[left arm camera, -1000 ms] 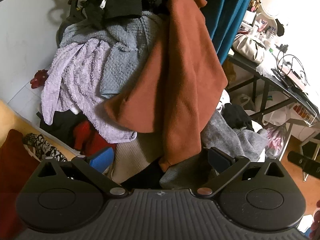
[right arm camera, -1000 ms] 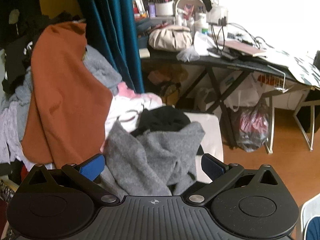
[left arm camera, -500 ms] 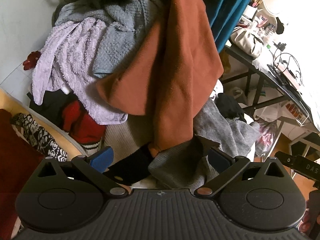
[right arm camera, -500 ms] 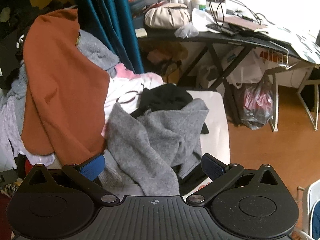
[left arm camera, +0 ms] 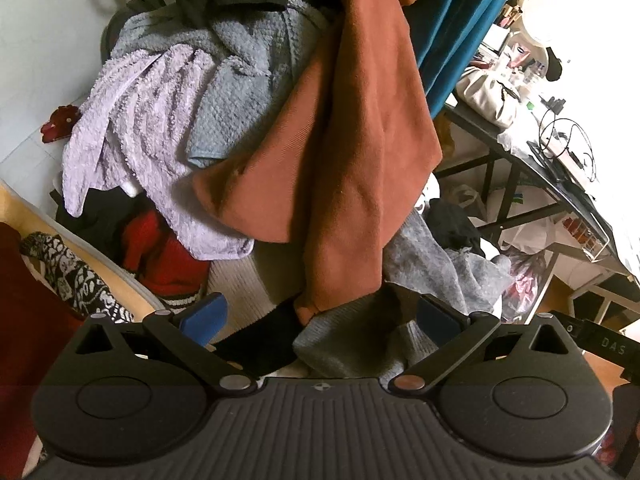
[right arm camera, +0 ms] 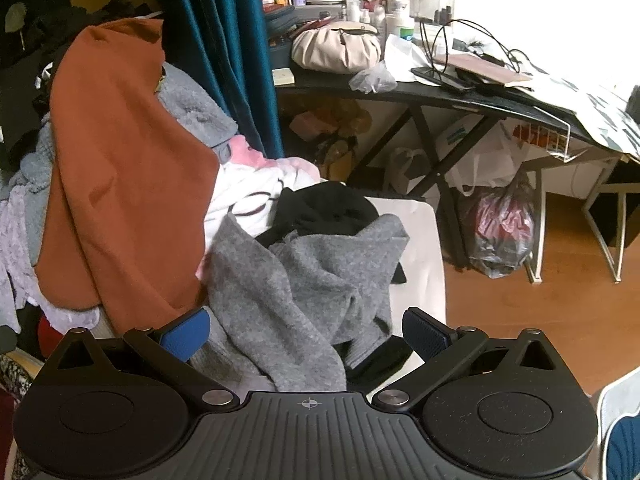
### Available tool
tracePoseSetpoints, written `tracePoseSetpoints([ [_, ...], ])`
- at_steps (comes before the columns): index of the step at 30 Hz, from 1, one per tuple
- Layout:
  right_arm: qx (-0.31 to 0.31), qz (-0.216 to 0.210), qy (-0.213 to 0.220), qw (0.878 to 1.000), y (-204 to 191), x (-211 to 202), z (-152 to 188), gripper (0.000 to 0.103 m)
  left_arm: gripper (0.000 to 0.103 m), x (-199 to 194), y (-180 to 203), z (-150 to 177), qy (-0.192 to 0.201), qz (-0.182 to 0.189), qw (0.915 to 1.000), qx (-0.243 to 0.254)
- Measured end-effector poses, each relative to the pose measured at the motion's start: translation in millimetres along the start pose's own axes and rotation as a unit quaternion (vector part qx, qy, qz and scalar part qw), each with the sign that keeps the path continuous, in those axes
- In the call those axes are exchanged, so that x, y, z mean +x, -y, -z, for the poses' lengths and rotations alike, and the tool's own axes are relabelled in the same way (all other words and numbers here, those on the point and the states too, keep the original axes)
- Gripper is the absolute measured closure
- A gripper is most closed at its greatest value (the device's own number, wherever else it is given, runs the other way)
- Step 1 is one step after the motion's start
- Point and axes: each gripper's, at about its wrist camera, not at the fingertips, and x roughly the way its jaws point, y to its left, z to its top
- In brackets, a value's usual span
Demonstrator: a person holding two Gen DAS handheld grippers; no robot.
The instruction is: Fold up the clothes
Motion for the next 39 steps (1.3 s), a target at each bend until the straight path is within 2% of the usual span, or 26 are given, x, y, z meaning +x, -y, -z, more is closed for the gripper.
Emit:
tracePoseSetpoints([
  [6, 0.007, 0.002, -0.008, 1.000, 9, 2, 4, 0.004, 0.001, 3, -2, 2, 0.001, -0.011, 0.9999, -0.001],
  [15, 0.038, 0.021, -0.033, 0.998, 47, 18, 22, 0.004, 0.001, 26, 16, -4, -0.013, -0.025, 0.9995, 0.017],
  [22, 0.048, -0.004, -0.053, 0.997, 64, 56, 18, 0.003, 0.001, 47, 40, -30, -0.002, -0.052, 0.9980, 0.037],
  [26, 0.036, -0.036, -0.051, 0.997, 60, 83, -9, 0.001, 0.001, 58, 53, -58, 0.015, -0.078, 0.9963, 0.032],
  [33, -0.020, -0.074, -0.022, 0.997, 57, 130, -86, 0.001, 0.001, 81, 77, -128, 0.071, -0.110, 0.9910, 0.025],
  [39, -0.027, -0.109, -0.039, 0.993, 57, 173, -136, 0.001, 0.001, 110, 83, -188, 0.110, -0.140, 0.9840, 0.009],
])
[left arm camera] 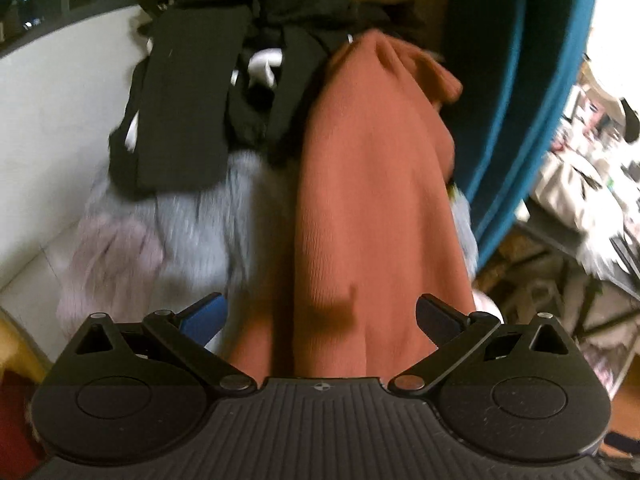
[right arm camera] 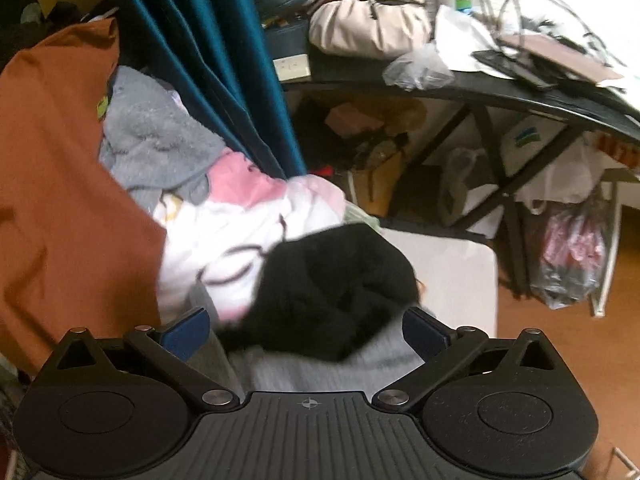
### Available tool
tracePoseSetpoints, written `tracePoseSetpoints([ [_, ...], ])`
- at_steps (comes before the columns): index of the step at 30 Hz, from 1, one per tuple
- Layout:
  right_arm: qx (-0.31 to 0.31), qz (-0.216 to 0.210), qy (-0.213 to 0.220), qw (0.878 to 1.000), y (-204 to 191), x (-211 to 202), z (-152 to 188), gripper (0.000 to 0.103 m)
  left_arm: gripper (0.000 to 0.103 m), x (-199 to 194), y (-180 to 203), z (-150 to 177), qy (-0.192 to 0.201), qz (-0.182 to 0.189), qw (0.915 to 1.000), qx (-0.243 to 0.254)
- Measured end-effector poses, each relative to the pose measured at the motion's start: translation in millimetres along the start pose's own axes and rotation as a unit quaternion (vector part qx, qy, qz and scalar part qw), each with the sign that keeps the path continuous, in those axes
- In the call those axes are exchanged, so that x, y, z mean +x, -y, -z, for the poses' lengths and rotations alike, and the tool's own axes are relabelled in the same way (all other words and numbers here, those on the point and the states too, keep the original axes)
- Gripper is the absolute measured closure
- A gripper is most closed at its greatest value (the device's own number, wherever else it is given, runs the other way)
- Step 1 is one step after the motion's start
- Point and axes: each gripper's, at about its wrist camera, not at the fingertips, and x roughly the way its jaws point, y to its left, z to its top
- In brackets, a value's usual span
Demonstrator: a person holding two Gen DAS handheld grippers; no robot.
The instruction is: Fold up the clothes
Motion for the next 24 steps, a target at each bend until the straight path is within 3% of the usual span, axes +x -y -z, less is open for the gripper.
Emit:
tracePoseSetpoints([
  [3, -0.021, -0.002, 0.004, 1.000, -4, 12, -17, 0.001, 0.001, 30, 4, -11, -0.004, -0.008, 0.9997, 0.023],
  [6, -0.024, 0.001, 0.002, 1.000, -8, 23, -29, 0.001, 0.000, 66, -5, -5, -0.037, -0.030, 0.9985, 0.026],
  [10, -0.022, 0.012, 0.001, 1.000, -11, 29, -33, 0.001, 0.000, 85, -26, 3, -0.044, 0.014, 0.9988, -0.017],
  [18, 0.026, 0.062, 0.000, 0.998, -17, 23, -27, 0.001, 0.000, 109, -28, 0, -0.075, 0.051, 0.9958, 0.011],
  [24, 0.051, 0.092, -0.004, 0.994, -30, 24, -23, 0.001, 0.000, 111, -33, 4, -0.068, 0.072, 0.9947, 0.029],
])
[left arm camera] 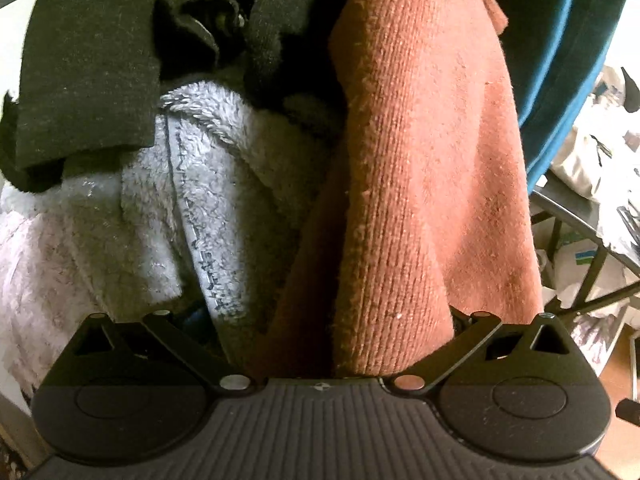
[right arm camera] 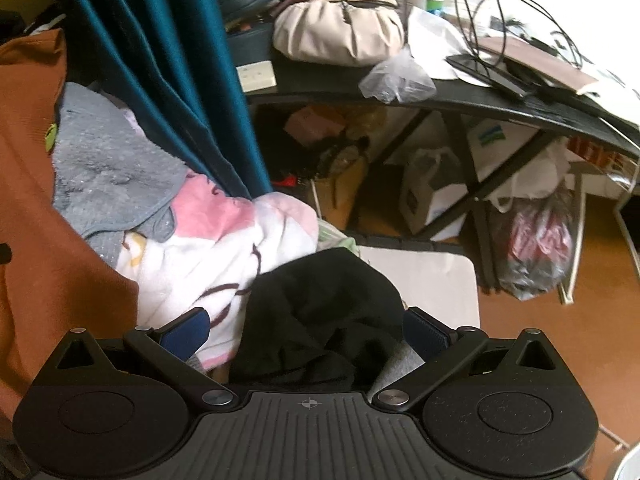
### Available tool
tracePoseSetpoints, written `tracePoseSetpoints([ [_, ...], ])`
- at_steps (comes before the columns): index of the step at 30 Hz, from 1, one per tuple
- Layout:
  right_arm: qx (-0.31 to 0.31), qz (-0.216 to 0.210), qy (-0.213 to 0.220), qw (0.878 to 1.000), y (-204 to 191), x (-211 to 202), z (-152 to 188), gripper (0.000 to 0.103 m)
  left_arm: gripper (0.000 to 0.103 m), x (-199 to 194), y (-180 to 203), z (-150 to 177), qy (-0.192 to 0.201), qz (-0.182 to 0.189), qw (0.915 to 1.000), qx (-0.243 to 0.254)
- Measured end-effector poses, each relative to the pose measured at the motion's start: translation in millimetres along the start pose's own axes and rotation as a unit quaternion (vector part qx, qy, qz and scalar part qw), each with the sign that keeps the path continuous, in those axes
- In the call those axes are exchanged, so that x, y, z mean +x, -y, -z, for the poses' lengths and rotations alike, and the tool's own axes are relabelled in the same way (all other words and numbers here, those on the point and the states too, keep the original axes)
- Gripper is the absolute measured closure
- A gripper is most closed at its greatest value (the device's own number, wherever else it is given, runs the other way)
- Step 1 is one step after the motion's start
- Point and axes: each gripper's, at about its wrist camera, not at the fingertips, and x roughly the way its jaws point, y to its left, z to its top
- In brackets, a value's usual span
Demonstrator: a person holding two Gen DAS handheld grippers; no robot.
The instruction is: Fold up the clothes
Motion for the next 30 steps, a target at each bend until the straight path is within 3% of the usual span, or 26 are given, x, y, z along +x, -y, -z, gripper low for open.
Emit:
tracePoseSetpoints([
  [5, 0.003, 0.013, -0.005, 1.000, -13, 3, 5, 0.001, 0.000, 0, -3, -2, -0.011, 0.017, 0.9995, 0.024],
  [10, 0.007, 0.029, -0.022, 0.999, -23, 12, 11, 0.001, 0.000, -5, 2, 0, -0.016, 0.008, 0.9991, 0.037],
  [18, 0.016, 0.025, -0.024, 0.999, -26, 16, 13, 0.001, 0.000, 8, -2, -9, -0.071, 0.017, 0.9963, 0.045],
  [26, 0.019, 0.021, -0.025, 0.999, -16, 15, 17, 0.001, 0.000, 7, 10, -7, -0.074, 0.000, 0.9950, 0.068],
  [30, 0.026, 0.016, -0.028, 0.999, -5, 16, 24, 0.001, 0.023, -19, 19, 2, -0.053, 0.001, 0.9950, 0.085],
])
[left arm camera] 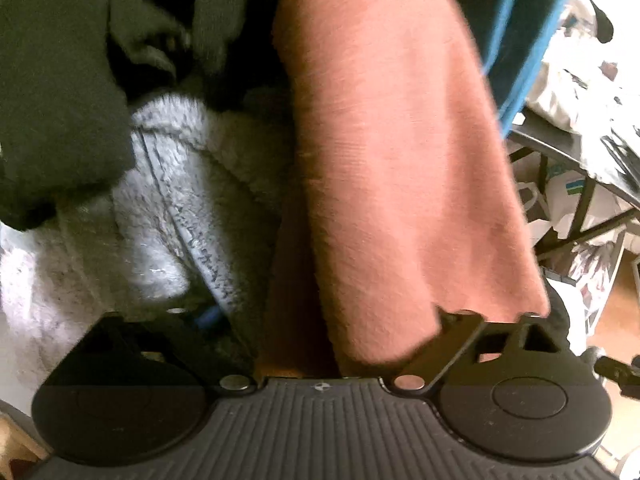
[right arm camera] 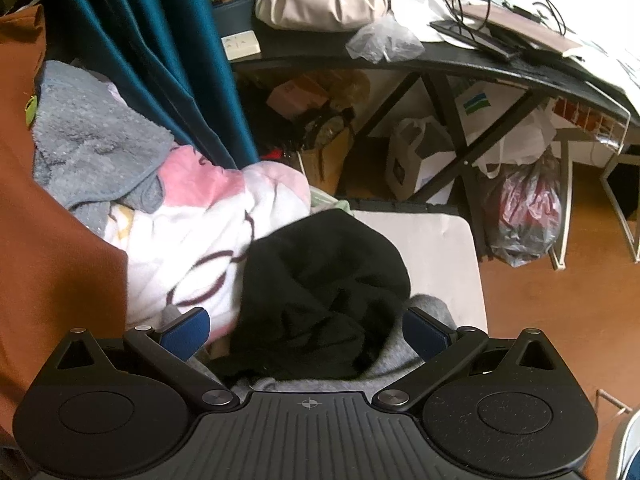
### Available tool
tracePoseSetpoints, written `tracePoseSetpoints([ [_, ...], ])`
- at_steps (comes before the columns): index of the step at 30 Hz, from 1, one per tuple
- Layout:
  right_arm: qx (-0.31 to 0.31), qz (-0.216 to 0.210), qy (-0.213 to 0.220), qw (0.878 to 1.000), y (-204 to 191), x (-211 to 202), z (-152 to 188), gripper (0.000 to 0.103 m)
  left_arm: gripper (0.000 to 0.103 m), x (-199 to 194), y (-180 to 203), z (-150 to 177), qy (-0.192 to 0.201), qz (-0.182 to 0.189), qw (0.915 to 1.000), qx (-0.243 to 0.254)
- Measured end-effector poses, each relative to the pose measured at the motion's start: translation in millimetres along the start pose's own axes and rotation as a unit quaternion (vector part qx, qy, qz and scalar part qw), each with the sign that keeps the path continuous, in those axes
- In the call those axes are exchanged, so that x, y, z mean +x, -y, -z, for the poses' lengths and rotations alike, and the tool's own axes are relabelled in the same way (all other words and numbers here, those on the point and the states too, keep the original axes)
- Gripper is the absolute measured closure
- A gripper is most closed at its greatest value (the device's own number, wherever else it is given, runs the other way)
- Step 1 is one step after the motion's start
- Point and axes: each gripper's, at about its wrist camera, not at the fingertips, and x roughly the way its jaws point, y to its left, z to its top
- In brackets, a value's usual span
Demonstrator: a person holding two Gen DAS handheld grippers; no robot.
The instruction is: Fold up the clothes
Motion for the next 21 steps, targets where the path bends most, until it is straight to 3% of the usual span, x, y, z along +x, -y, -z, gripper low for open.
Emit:
tracePoseSetpoints([
  [2, 0.002, -0.005, -0.002, 1.000, 5, 1, 3, 0.001, 0.030, -15, 6, 6, 0.014, 0.000, 0.9998, 0.015],
  [7, 0.000, -0.017, -0.008, 1.000, 13, 5, 10, 0.001, 0.036, -34, 26, 4, 0.039, 0.002, 0.9981, 0.047],
  [9, 0.001, -0.022, -0.012, 1.000, 14, 6, 11, 0.001, 0.070, -36, 29, 4, 0.037, -0.016, 0.9978, 0.053],
  [11, 0.001, -0.029, -0.013, 0.999, 15, 6, 11, 0.001, 0.078, -43, 28, 8, 0.035, -0.021, 0.9982, 0.044],
  [19, -0.006, -0.047, -0.017, 0.999, 29, 7, 10, 0.001, 0.083, -82, 49, 46, 0.040, -0.020, 0.9968, 0.066],
  [21, -0.008, -0.050, -0.022, 0.998, 32, 10, 11, 0.001, 0.075, -84, 47, 56, 0.028, -0.038, 0.9966, 0.067],
])
